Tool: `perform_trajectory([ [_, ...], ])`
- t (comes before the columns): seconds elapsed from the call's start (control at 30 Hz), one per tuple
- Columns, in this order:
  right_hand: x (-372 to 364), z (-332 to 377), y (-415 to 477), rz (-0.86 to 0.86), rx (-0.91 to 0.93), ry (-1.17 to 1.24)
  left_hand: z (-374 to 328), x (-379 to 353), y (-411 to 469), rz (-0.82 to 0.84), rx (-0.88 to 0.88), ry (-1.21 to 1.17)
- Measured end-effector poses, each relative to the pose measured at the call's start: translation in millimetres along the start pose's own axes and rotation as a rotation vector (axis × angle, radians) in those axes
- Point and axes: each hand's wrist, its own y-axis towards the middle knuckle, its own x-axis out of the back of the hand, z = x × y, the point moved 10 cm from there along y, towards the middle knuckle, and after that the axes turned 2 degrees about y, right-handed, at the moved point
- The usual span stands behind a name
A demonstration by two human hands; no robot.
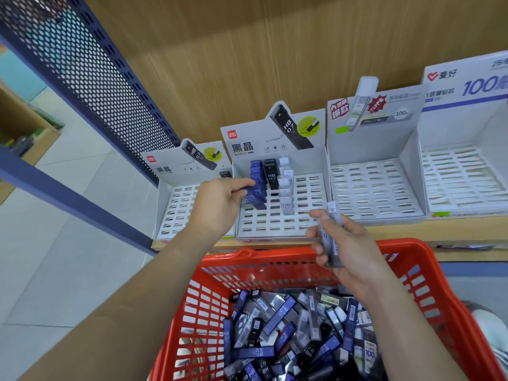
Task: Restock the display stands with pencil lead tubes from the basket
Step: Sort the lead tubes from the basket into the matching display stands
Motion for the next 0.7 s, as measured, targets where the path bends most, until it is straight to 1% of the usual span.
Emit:
perform_trajectory([
  [0.07, 0.7, -1.6, 0.2, -0.004, -0.011, 0.014, -4.7, -4.8, 4.1, 0.036, -0.031, 0.054],
  [0.17, 1.9, -4.9, 0.4, -0.004, -0.056, 0.105, -2.6, -8.7, 12.1, 0.045, 0.026, 0.006],
  [0.23, 1.5, -6.7, 0.0, 0.008, -0.087, 0.169, 2.2, -8.9, 15.2, 0.002, 0.079, -0.056],
  [0.33, -2.4, -6.6, -2.1, 0.054, -0.105, 0.219, 4.5, -10.1, 12.7, -0.057, 0.099, -0.07],
  [0.4, -6.8, -5.4, -4.7, 0.098, -0.116, 0.231, 3.9, -8.2, 10.4, -0.098, 0.078, -0.063],
  [0.47, -11.4, -4.3, -7.3, 0.142, -0.127, 0.221, -2.4, -3.1, 9.3, -0.138, 0.016, 0.015],
  [0.53, -15.3, -2.9, -9.6, 0.174, -0.127, 0.178, -8.7, 3.6, 5.5, -0.162, -0.006, 0.046],
  [0.57, -17.8, -2.1, -10.3, 0.193, -0.126, 0.147, -11.4, 7.6, 1.4, -0.172, 0.01, 0.013],
  [0.6, -20.5, -1.5, -11.2, 0.221, -0.125, 0.115, -13.4, 10.7, -4.6, -0.169, 0.043, -0.076],
  [0.63, -24.5, -0.6, -12.6, 0.257, -0.127, 0.083, -15.8, 9.7, -11.2, -0.132, 0.082, -0.223],
  [0.7, -32.1, -0.3, -15.8, 0.328, -0.14, 0.019, -32.0, -7.0, -25.8, 0.057, 0.145, -0.533],
])
